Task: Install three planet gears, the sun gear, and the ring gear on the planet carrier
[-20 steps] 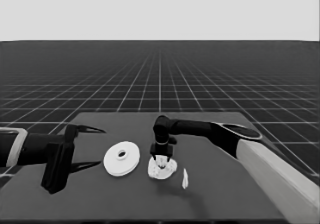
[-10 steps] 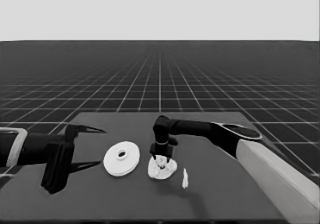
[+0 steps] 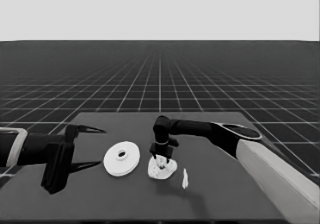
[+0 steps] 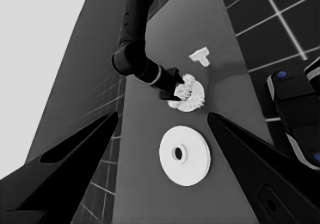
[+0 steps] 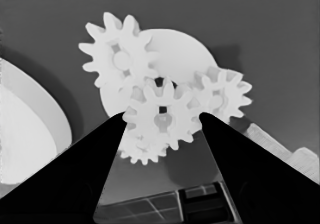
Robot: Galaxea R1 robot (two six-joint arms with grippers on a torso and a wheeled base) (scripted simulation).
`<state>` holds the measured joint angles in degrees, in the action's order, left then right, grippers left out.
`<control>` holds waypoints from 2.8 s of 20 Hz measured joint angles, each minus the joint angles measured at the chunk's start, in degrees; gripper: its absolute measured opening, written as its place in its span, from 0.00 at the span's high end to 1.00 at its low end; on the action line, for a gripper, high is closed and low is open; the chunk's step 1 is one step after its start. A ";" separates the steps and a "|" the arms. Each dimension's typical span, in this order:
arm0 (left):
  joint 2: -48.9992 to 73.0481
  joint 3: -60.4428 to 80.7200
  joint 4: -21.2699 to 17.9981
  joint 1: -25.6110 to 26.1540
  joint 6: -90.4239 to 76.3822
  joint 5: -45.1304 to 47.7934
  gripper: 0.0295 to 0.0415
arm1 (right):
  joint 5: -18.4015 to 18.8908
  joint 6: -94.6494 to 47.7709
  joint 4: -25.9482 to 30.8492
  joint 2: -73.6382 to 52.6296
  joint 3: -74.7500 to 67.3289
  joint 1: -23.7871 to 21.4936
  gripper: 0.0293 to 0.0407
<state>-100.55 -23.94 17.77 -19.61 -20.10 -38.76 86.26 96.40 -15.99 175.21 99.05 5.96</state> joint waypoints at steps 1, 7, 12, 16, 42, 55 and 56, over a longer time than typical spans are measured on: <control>0.00 0.00 0.00 0.00 0.00 0.00 0.25 | 0.00 0.60 0.00 0.00 0.00 0.00 0.86; 0.00 0.00 0.00 0.00 0.00 0.00 0.25 | 0.01 4.20 -0.01 -0.01 0.01 0.01 0.86; 0.00 0.00 0.00 0.00 0.00 0.00 0.25 | 0.01 7.20 -0.01 -0.02 0.01 0.00 0.86; 0.00 0.00 0.00 0.00 0.00 0.00 0.25 | 0.00 9.60 -0.01 0.00 0.01 0.00 0.86; 0.00 0.00 0.00 0.00 0.00 0.00 0.25 | -0.01 25.20 -0.02 -0.09 0.07 0.34 0.86; 0.00 0.00 0.00 0.00 0.00 0.00 0.25 | 0.00 33.00 -0.02 -0.09 0.08 0.34 0.86; 0.00 0.00 0.00 0.00 0.00 0.00 0.25 | 0.00 33.60 -0.02 -0.09 0.07 0.34 0.86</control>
<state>-100.55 -23.94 17.77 -19.61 -20.10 -38.76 86.26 130.00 -16.01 175.12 99.12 6.31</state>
